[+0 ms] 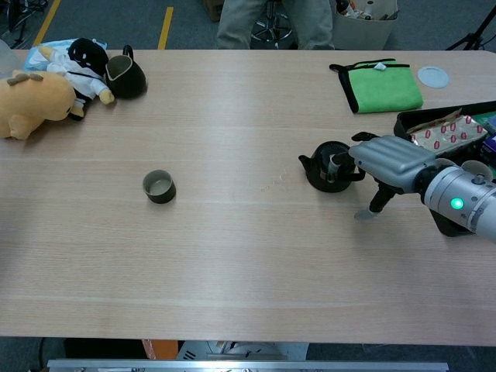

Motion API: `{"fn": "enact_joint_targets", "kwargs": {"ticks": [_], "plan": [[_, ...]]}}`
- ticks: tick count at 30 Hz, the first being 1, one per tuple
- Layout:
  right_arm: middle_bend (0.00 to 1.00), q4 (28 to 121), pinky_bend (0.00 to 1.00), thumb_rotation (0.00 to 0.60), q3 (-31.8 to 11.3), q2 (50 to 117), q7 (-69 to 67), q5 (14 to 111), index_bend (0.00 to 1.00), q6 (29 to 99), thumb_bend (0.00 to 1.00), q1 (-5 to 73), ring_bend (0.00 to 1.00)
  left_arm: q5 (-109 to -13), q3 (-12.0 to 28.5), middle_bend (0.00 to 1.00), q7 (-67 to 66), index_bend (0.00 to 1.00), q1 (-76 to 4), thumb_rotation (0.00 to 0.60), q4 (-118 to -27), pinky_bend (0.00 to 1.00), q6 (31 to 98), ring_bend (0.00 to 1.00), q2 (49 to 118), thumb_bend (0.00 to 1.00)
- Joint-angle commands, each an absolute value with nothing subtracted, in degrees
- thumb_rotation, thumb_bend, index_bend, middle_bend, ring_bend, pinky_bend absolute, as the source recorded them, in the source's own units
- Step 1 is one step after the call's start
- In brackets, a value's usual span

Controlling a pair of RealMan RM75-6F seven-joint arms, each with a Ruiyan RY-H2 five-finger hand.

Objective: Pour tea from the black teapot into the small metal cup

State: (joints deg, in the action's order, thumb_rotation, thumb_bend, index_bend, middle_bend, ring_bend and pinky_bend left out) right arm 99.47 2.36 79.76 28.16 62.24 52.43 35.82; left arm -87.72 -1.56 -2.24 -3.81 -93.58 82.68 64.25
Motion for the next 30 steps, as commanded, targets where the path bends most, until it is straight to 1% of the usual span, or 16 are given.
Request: {"fn": "enact_joint_targets", "kwargs": {"ticks": [1,19,22,25,27,30], "plan": [[0.4,99.43,0.04,0.6,2.6,79.95,28.51,62.28,0.36,52.37,0.0,35.85,0.31,-87.74,-1.58,0.14,-2.22,0.16,-3.78,0.6,-93.58,0.08,82.73,0.11,64.23,0.29],[0.41,98.57,0.04,0.6,3.32,81.14,29.3,60.66,0.37,51.45,0.0,36.04,0.32,-88.01,-1.81,0.14,-2.37,0.16,-3.53,0.6,-93.77,0.08,83.0,0.11,64.03,0.29],[0.42,98.67,0.04,0.6,3.38,80.97,28.91,60.63,0.38,51.22,0.0,36.04,0.34,-88.03,-1.78,0.14,-2.38,0.16,-3.48,0.6,-93.84,0.08,83.12,0.11,63.91,0.29],[0.47,98.65,0.04,0.6,3.23,80.74,28.3,61.05,0.43,51.45,0.0,35.94,0.39,-87.92,-1.74,0.14,-2.38,0.16,-3.4,0.6,-93.85,0.08,83.22,0.11,63.83,0.29],[0.52,98.63,0.04,0.6,3.12,80.61,27.71,61.28,0.49,51.47,0.0,35.86,0.46,-87.92,-1.78,0.14,-2.42,0.16,-3.39,0.6,-93.89,0.08,83.16,0.11,63.86,0.29],[0.6,98.4,0.04,0.6,2.92,80.53,27.17,61.31,0.55,51.23,0.0,35.94,0.54,-87.95,-1.83,0.14,-2.44,0.16,-3.38,0.6,-93.86,0.08,83.12,0.11,63.97,0.29]]}}
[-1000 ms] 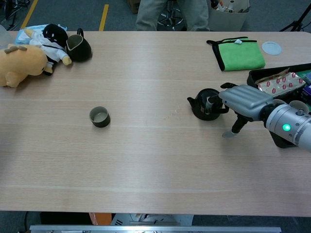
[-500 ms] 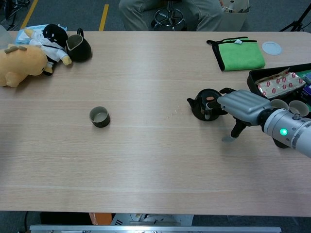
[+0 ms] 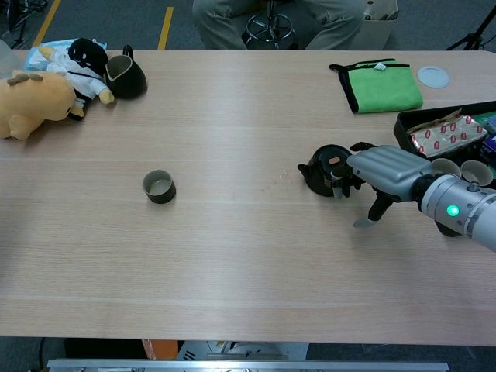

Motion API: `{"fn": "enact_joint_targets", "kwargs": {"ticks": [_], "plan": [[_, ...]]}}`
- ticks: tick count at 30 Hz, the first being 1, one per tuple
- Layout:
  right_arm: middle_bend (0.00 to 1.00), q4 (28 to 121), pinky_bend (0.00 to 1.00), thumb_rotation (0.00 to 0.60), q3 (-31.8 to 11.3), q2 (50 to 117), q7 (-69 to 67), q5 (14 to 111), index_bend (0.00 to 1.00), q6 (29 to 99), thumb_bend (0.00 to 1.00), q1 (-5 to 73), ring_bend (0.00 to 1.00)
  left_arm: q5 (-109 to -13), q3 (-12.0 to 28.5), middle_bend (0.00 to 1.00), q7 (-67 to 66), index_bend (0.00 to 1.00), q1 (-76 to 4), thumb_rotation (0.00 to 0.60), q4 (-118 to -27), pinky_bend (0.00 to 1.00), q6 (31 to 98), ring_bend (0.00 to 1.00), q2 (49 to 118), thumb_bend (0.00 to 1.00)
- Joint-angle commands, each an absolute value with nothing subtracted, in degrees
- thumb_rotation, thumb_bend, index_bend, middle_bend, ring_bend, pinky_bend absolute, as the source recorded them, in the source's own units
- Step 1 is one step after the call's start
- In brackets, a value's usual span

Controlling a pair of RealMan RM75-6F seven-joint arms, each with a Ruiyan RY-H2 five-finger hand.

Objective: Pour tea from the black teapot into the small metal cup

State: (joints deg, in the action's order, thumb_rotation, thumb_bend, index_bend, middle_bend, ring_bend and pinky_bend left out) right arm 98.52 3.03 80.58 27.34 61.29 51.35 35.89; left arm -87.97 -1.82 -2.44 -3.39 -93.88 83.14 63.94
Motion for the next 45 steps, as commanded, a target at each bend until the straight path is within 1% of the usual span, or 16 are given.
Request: {"fn": "enact_joint_targets", "kwargs": {"ticks": [1,10,12,18,23,31,45], "plan": [[0.61,98.31,0.04,0.6,2.79,80.55,27.01,61.24,0.57,51.14,0.0,36.0,0.56,-87.92,-1.83,0.14,-2.43,0.16,-3.38,0.6,-93.82,0.08,83.09,0.11,64.0,0.29],[0.72,97.6,0.04,0.6,1.42,81.17,26.05,59.91,0.71,50.14,0.0,36.92,0.67,-87.62,-1.73,0.14,-2.38,0.16,-3.26,0.6,-93.68,0.08,83.14,0.11,63.88,0.29],[0.76,97.18,0.04,0.6,0.93,81.47,25.85,59.17,0.75,49.65,0.0,37.34,0.7,-87.52,-1.75,0.14,-2.35,0.16,-3.22,0.6,-93.61,0.08,83.09,0.11,63.86,0.29],[0.84,95.94,0.05,0.6,-0.01,82.52,25.66,58.14,0.83,49.41,0.0,38.15,0.77,-87.22,-1.7,0.14,-2.24,0.16,-3.11,0.6,-93.46,0.08,83.06,0.11,63.76,0.29],[0.89,95.1,0.07,0.6,-0.76,82.8,24.52,57.4,0.91,49.22,0.0,38.43,0.81,-87.19,-1.68,0.14,-2.2,0.16,-3.12,0.6,-93.38,0.08,82.99,0.11,63.67,0.29],[0.9,93.83,0.08,0.6,-1.76,82.04,21.24,58.46,0.92,49.41,0.0,38.16,0.82,-87.15,-1.76,0.14,-2.55,0.16,-3.22,0.6,-93.61,0.08,82.62,0.11,63.7,0.29],[0.91,93.62,0.08,0.6,-2.85,78.44,15.65,60.09,0.92,48.79,0.0,37.38,0.82,-87.5,-1.76,0.14,-4.25,0.16,-3.67,0.6,-95.31,0.08,82.17,0.11,63.59,0.29]]}}
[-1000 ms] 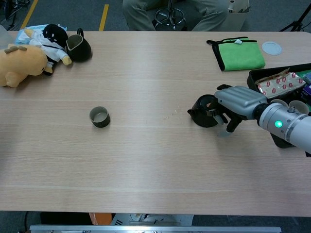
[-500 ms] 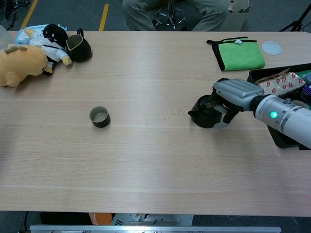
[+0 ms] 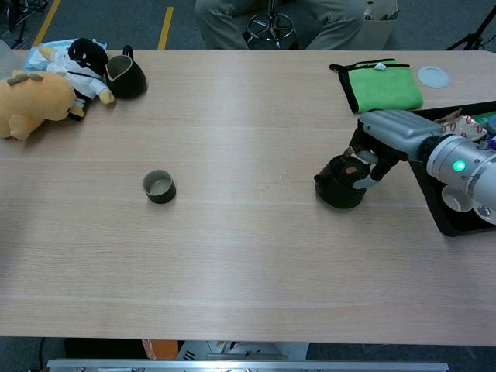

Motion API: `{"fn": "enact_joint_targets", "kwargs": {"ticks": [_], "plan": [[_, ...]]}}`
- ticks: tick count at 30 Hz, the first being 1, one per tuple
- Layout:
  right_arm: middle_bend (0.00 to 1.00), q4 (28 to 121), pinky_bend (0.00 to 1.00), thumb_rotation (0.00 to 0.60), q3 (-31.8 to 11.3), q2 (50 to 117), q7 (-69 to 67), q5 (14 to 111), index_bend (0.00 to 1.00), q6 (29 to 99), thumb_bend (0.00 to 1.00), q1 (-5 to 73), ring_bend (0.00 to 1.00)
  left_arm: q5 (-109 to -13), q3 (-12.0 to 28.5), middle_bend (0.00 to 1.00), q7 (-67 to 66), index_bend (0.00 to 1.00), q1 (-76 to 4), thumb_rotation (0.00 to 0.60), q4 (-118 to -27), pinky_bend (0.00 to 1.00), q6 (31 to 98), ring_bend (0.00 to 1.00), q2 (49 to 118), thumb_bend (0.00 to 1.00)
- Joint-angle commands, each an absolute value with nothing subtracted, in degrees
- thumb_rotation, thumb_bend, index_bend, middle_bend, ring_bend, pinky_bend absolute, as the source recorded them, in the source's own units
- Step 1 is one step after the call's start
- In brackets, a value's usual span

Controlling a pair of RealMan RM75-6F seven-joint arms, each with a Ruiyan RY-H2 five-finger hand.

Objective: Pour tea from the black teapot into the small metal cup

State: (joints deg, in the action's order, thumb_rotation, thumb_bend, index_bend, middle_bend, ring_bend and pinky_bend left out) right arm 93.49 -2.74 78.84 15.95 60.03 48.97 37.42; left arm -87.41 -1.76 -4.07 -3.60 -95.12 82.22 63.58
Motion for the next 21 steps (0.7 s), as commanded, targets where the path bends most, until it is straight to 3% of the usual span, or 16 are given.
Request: {"fn": "enact_joint_targets", "kwargs": {"ticks": [1,16,21], "plan": [[0.91,93.75,0.08,0.6,-2.89,78.14,15.41,60.04,0.92,48.69,0.0,37.36,0.82,-87.56,-1.77,0.14,-4.42,0.16,-3.71,0.6,-95.47,0.08,82.15,0.11,63.6,0.29],[0.93,95.47,0.08,0.594,-4.15,75.84,12.03,60.21,0.97,47.83,0.0,37.47,0.84,-87.78,-1.75,0.14,-5.11,0.16,-3.87,0.6,-96.56,0.08,82.22,0.11,63.31,0.29],[0.93,95.57,0.08,0.441,-4.29,74.95,10.83,61.47,0.97,47.96,0.0,37.29,0.84,-87.76,-1.77,0.14,-5.16,0.16,-3.95,0.6,-96.65,0.08,82.08,0.11,63.31,0.29]]}}
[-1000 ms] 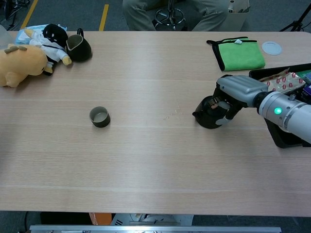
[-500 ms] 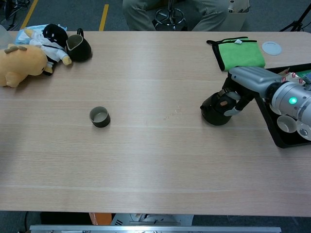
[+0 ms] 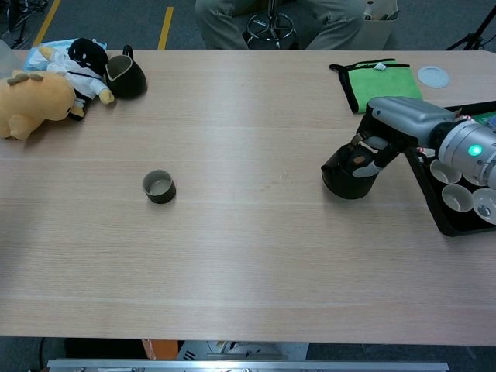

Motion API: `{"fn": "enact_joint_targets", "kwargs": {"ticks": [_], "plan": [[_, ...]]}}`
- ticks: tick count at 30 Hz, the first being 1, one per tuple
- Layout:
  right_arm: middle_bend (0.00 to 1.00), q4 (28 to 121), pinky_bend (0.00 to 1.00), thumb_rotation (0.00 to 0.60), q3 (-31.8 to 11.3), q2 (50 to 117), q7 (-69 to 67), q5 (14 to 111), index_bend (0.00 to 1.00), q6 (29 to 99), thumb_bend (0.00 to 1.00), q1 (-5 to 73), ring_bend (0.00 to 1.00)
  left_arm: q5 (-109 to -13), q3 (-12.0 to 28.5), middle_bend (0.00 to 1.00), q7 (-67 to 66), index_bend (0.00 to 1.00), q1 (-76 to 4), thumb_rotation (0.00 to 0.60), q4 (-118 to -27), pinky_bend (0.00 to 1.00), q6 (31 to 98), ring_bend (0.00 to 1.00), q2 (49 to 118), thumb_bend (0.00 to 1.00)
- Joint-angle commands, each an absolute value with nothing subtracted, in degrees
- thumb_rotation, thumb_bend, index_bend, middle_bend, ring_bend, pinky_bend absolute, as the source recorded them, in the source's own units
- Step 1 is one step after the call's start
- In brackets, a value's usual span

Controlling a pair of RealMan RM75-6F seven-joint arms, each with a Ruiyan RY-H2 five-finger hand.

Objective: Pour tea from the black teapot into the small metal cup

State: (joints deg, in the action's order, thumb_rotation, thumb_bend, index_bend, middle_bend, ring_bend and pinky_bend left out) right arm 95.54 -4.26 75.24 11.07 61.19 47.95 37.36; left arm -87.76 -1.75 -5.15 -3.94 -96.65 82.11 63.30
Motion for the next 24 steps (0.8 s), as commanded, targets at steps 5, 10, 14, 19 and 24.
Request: {"fn": "enact_joint_targets", "kwargs": {"ticks": [5,10,14,19,24], "plan": [[0.93,95.41,0.08,0.362,-4.05,74.48,10.86,62.15,0.97,48.32,0.0,37.1,0.83,-87.75,-1.79,0.14,-5.07,0.16,-4.0,0.6,-96.62,0.08,82.0,0.11,63.38,0.29],[0.93,95.54,0.08,0.316,-3.95,74.04,10.9,62.47,0.98,48.17,0.0,37.18,0.83,-87.86,-1.81,0.14,-5.08,0.16,-4.04,0.6,-96.64,0.08,82.01,0.11,63.41,0.29],[0.93,95.91,0.08,0.317,-3.44,73.61,13.41,63.09,1.0,48.95,0.0,37.42,0.83,-87.92,-1.78,0.14,-5.31,0.16,-4.03,0.6,-96.68,0.08,82.17,0.11,63.42,0.29],[0.93,96.17,0.08,0.327,-3.53,73.64,13.22,63.7,1.0,49.63,0.13,37.2,0.83,-87.9,-1.84,0.14,-5.37,0.16,-3.94,0.6,-96.67,0.08,82.24,0.11,63.45,0.29],[0.93,96.02,0.08,0.329,-3.35,73.73,13.12,64.66,1.0,50.23,0.25,36.9,0.83,-87.97,-1.85,0.14,-5.2,0.16,-3.96,0.6,-96.59,0.08,82.26,0.11,63.45,0.29]]}}
